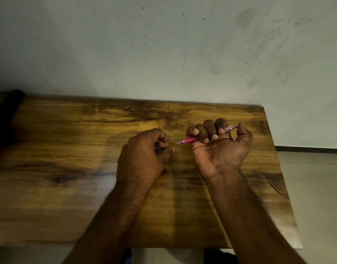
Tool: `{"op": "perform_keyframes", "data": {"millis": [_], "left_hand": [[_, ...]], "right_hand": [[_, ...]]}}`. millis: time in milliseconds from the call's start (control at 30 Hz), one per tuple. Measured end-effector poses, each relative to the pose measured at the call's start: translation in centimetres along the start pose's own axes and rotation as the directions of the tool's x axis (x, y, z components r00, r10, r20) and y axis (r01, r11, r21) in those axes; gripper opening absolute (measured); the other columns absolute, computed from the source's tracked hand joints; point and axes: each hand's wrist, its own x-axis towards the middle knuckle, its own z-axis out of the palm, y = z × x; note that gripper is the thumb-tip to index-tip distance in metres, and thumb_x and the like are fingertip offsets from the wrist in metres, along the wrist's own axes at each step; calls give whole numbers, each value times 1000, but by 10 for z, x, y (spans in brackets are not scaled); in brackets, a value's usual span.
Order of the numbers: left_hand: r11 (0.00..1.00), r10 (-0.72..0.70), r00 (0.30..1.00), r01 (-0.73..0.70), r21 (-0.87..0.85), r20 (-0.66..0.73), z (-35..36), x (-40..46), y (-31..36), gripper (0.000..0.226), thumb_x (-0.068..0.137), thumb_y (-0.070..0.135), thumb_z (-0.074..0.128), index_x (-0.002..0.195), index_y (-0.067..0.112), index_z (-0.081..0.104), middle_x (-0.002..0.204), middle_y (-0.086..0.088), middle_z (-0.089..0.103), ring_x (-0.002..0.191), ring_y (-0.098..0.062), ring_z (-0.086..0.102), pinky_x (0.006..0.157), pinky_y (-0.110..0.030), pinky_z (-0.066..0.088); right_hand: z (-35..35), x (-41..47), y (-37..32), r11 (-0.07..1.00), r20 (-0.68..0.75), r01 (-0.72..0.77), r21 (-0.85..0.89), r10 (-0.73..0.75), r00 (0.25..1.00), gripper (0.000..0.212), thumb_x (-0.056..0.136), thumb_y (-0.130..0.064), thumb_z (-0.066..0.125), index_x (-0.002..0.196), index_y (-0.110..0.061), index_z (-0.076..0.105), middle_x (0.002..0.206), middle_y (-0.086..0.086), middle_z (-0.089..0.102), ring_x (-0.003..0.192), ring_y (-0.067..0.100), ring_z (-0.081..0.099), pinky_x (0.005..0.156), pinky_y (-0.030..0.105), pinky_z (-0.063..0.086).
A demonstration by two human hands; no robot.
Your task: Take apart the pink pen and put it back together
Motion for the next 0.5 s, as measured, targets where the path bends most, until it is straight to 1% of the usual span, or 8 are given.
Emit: {"op": "perform_keyframes", "data": {"millis": [100,267,367,500], "left_hand": [[1000,2,1000,-2,10,0,1,0,0,24,80,33,88,96,39,72,81,20,66,73,6,61,61,-16,47],[1000,2,1000,-2,-1,-1,1,1,-1,24,79,33,88,95,39,71,81,21,65,73,4,62,63,-24,58],[1000,-2,1000,2,-9,1,1,0,-1,25,79,34,88,96,39,71,82,21,65,74,4,62,62,-30,62],[1000,-6,1000,6,-18,5,2,0,-3,25,79,34,88,97,39,71,82,22,65,74,5,63,60,-32,63]], "right_hand": [[0,-1,0,1000,10,5,-17,-5,1000,46,87,-52,41,60,-15,42,54,0,31,52,17,27,61,33,39],[-1,0,0,1000,2,5,-18,-5,1000,47,88,-52,40,61,-15,41,54,1,30,52,17,26,61,33,39],[0,0,-1,1000,0,-1,10,1,1000,50,92,-54,36,61,-14,41,55,1,30,53,17,26,62,33,40],[0,0,0,1000,-6,3,12,-3,1000,50,91,-53,37,60,-14,42,54,1,31,52,17,27,61,33,41]]}}
